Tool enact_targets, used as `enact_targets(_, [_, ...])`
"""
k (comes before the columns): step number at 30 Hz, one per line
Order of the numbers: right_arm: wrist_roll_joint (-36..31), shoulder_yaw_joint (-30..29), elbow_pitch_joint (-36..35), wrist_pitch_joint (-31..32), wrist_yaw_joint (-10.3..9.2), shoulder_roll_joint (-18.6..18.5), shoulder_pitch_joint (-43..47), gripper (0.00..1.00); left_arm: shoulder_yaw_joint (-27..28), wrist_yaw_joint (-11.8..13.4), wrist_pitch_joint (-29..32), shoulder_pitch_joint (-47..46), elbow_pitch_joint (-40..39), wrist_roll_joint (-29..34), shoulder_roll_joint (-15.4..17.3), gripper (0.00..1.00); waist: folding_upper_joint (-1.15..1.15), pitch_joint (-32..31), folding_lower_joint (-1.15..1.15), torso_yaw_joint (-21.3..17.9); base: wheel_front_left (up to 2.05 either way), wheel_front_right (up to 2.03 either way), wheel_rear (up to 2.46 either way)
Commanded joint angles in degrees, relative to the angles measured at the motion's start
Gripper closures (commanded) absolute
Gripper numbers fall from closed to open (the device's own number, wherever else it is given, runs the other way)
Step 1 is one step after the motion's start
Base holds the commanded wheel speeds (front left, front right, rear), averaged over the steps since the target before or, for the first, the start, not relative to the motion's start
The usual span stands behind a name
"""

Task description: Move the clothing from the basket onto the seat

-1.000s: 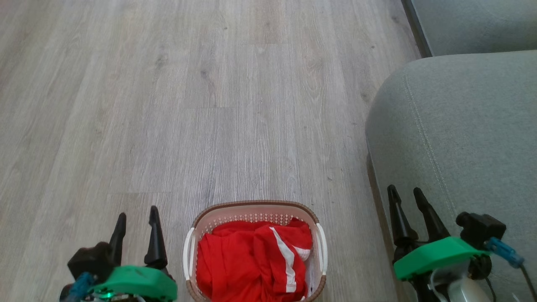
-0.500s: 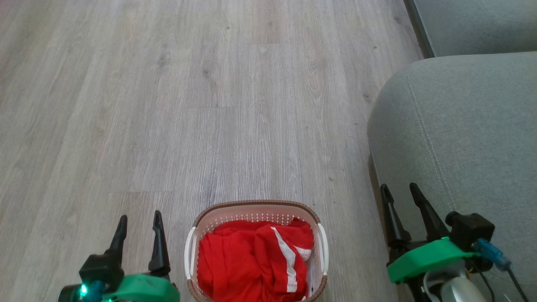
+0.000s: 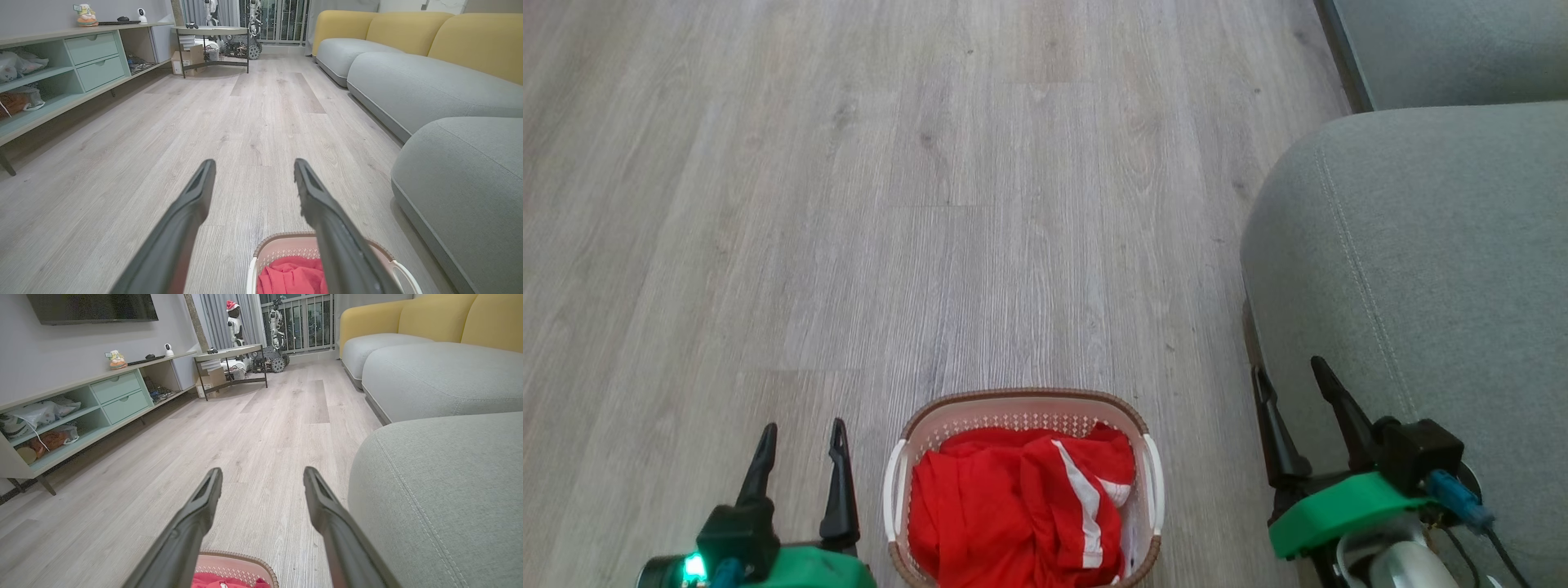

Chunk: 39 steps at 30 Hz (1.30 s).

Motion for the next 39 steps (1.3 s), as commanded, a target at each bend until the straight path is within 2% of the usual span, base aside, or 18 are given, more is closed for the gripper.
enact_targets(1, [-0.2, 1.3, -1.5, -0.7, -0.01, -0.6, -3.1, 0.00, 2.3, -0.3, -0.7, -1.6, -1.6, -0.3, -0.2, 0.00, 0.00, 0.0, 0.00, 0.0, 0.00, 0.00, 0.00])
enact_targets(28, [-0.6, 1.2, -1.2, -0.7, -0.01, -0.6, -2.6, 0.00, 0.6, -1.6, -0.7, -1.5, 0.6, -0.5, -0.4, 0.00, 0.00, 0.4, 0.00, 0.3, 0.00, 0.00, 0.00])
enact_targets(35, [-1.7, -0.9, -2.1, -0.7, -0.01, -0.6, -3.6, 0.00, -2.4, -3.0, -0.7, -4.2, 2.9, 1.1, -0.4, 0.00, 0.00, 4.5, 0.00, 0.5, 0.00, 0.00, 0.00])
enact_targets(39, [-3.2, -2.8, -3.7, -0.7, -0.01, -0.6, -5.1, 0.00, -5.3, -4.4, -0.7, -8.7, 6.1, 2.2, -0.4, 0.00, 0.00, 9.8, 0.00, 0.6, 0.00, 0.00, 0.00])
